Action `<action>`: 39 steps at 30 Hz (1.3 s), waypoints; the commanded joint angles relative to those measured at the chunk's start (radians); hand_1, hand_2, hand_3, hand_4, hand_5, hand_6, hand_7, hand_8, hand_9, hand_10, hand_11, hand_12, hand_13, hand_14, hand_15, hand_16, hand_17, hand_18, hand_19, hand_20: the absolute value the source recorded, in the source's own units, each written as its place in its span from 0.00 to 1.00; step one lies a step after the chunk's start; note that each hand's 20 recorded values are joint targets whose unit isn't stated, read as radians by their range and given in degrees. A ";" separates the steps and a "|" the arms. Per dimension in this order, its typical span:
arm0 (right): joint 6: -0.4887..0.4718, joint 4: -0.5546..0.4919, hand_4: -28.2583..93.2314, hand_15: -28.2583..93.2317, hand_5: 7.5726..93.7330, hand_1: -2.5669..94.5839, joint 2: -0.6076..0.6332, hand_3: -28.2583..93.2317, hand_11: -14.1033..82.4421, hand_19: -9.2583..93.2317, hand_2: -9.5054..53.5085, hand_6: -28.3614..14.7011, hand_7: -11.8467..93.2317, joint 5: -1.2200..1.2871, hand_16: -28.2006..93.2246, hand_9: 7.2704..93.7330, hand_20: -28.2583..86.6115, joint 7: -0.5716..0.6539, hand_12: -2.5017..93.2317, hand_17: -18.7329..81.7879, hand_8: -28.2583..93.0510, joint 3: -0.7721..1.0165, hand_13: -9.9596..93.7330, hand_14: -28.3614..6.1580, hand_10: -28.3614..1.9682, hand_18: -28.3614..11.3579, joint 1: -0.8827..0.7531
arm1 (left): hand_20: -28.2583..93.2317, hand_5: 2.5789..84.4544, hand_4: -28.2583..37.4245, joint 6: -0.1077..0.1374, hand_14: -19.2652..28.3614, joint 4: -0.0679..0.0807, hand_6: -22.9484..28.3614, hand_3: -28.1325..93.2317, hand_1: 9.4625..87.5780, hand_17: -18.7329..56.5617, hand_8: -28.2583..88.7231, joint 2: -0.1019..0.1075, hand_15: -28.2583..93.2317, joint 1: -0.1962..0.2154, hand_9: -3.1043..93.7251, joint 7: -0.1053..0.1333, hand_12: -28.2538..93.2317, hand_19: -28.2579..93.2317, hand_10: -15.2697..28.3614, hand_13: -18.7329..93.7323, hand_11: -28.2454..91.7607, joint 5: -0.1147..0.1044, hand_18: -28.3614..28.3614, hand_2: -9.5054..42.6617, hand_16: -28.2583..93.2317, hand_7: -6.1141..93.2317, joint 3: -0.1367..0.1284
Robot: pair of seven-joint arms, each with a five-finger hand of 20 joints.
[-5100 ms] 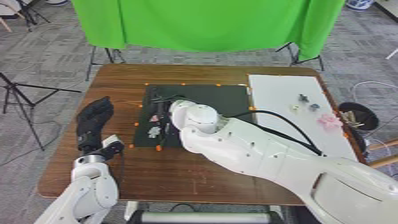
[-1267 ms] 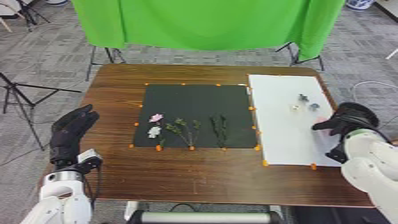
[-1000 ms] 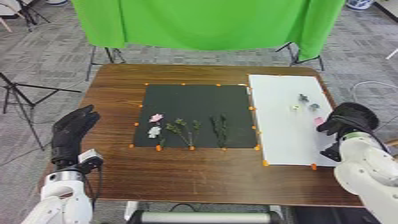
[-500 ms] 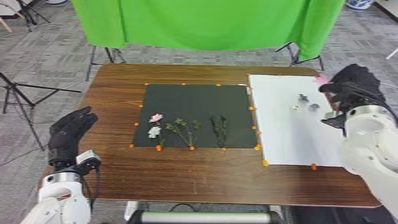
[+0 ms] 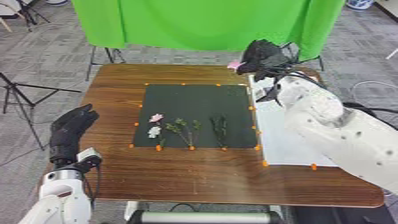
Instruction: Arrange flowers
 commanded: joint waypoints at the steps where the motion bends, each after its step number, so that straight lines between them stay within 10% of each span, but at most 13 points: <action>1: -0.083 0.051 0.06 0.71 0.82 0.61 -0.211 0.74 0.23 1.00 0.02 0.71 0.30 -0.039 0.46 0.89 0.71 -0.078 0.31 0.83 0.28 -0.365 1.00 0.78 0.60 0.38 0.243 | 0.42 0.64 0.14 -0.039 0.74 0.007 0.50 0.78 0.41 0.47 0.18 -0.012 0.44 0.002 0.58 -0.023 0.32 0.39 0.67 0.55 0.46 0.054 0.72 0.28 0.21 0.27 -0.004; 39: -0.079 0.177 0.06 0.71 0.80 0.60 -0.341 0.74 0.23 1.00 0.04 0.73 0.32 -0.067 0.47 0.82 0.74 -0.086 0.28 0.82 0.27 -0.444 1.00 0.79 0.60 0.38 0.185 | 0.41 0.65 0.11 -0.035 0.74 0.023 0.50 0.77 0.40 0.46 0.18 -0.021 0.45 -0.035 0.59 -0.045 0.32 0.38 0.67 0.56 0.45 0.039 0.71 0.36 0.21 0.27 0.025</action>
